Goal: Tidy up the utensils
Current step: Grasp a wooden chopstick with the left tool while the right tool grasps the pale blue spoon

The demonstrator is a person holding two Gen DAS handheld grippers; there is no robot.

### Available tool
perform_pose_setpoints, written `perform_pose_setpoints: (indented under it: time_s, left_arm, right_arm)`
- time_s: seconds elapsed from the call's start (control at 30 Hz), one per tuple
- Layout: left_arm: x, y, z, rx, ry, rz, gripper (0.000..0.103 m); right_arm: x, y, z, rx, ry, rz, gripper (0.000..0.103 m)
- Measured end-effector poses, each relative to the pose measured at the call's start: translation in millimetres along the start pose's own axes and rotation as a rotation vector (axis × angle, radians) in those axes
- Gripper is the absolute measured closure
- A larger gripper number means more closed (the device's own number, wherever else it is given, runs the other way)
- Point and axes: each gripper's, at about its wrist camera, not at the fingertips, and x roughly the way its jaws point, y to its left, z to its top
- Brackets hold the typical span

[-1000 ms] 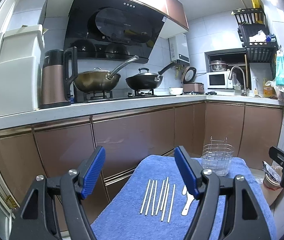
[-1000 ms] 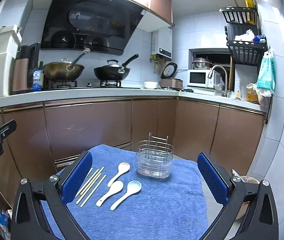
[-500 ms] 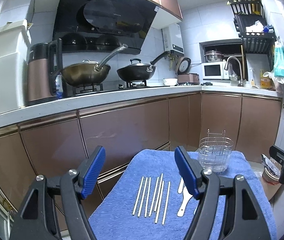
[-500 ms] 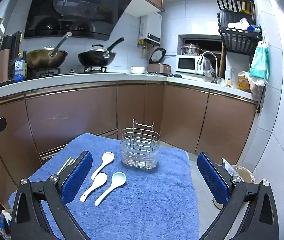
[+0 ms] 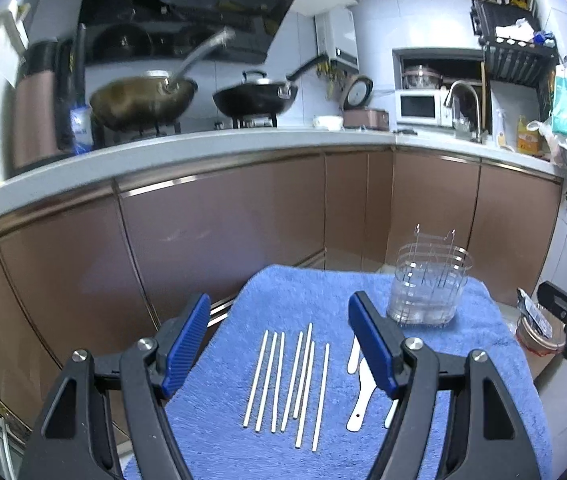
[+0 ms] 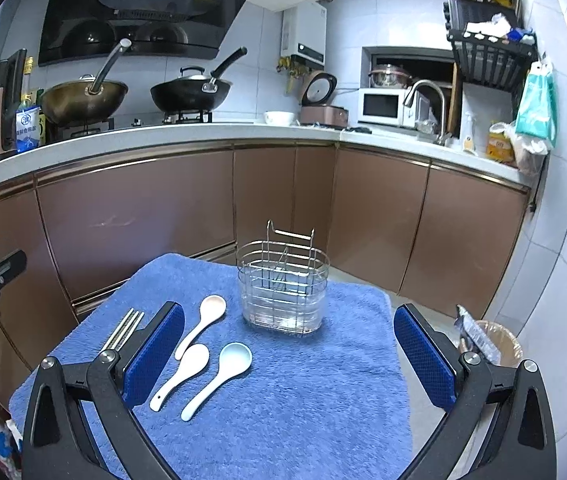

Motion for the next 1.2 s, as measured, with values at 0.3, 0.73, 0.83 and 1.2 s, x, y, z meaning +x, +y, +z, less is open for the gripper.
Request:
perform_pose_setpoints:
  time_s: [0.3,0.73,0.83,1.2]
  left_arm:
    - [82.0,17.8,-14.1,-0.013,0.172,-0.033,0.033]
    - [203.8,11.5,-20.1,-0.005,0.444,-0.279,0.034]
    - [229.5,22.5,-21.5,-0.026,0.494,-0.286,0.034]
    - [281.4,60.5,-42.5,-0.088,0.705,-0.331,0.067]
  right_arm:
    - [78.4,-13.1,-23.0,0.045,0.157,0.12,0.006]
    - [206.9,-3.1,-69.6,0.131,0.455,0.407,0.06]
    - [227.9,-3.8,-77.8,0.149,0.496,0.433,0.064]
    - [261.9,6.5,-91.2,0.126,0.558,0.502,0.081]
